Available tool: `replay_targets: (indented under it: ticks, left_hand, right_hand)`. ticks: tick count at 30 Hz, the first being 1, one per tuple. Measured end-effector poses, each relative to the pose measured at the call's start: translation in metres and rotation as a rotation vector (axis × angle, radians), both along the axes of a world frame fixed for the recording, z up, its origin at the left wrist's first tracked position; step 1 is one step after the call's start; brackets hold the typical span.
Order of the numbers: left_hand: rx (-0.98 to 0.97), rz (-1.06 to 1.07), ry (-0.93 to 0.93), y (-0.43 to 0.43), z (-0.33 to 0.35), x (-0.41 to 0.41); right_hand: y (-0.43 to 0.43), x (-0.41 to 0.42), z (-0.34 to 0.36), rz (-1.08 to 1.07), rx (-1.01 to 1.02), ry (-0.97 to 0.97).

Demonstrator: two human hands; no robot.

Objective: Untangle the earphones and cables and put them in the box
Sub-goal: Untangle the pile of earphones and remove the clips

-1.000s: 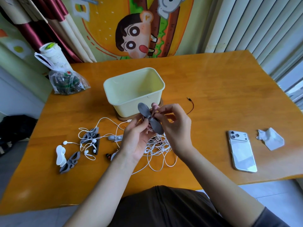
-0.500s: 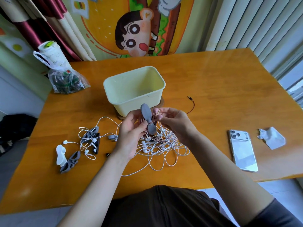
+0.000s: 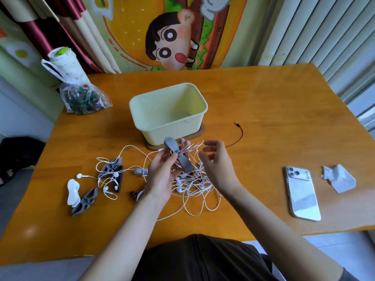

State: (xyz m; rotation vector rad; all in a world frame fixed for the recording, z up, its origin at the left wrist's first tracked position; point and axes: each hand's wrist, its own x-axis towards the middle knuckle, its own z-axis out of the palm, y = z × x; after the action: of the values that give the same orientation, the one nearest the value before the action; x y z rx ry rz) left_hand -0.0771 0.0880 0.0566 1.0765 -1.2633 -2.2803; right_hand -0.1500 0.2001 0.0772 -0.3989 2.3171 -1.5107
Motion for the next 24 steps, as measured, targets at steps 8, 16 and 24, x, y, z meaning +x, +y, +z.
replay_targets:
  ticks: [8, 16, 24]
  left_hand:
    - [0.096, -0.008, 0.005, 0.003, 0.003, -0.006]
    - [0.099, -0.044, 0.002, 0.000, 0.008, -0.013]
    - [-0.032, -0.163, 0.131, -0.006, 0.012, -0.016]
  right_hand:
    - [-0.012, -0.007, -0.011, 0.101, 0.068, 0.061]
    - [-0.016, -0.023, -0.010, 0.151, 0.016, 0.148]
    - [-0.022, -0.047, 0.006, 0.029, -0.562, -1.013]
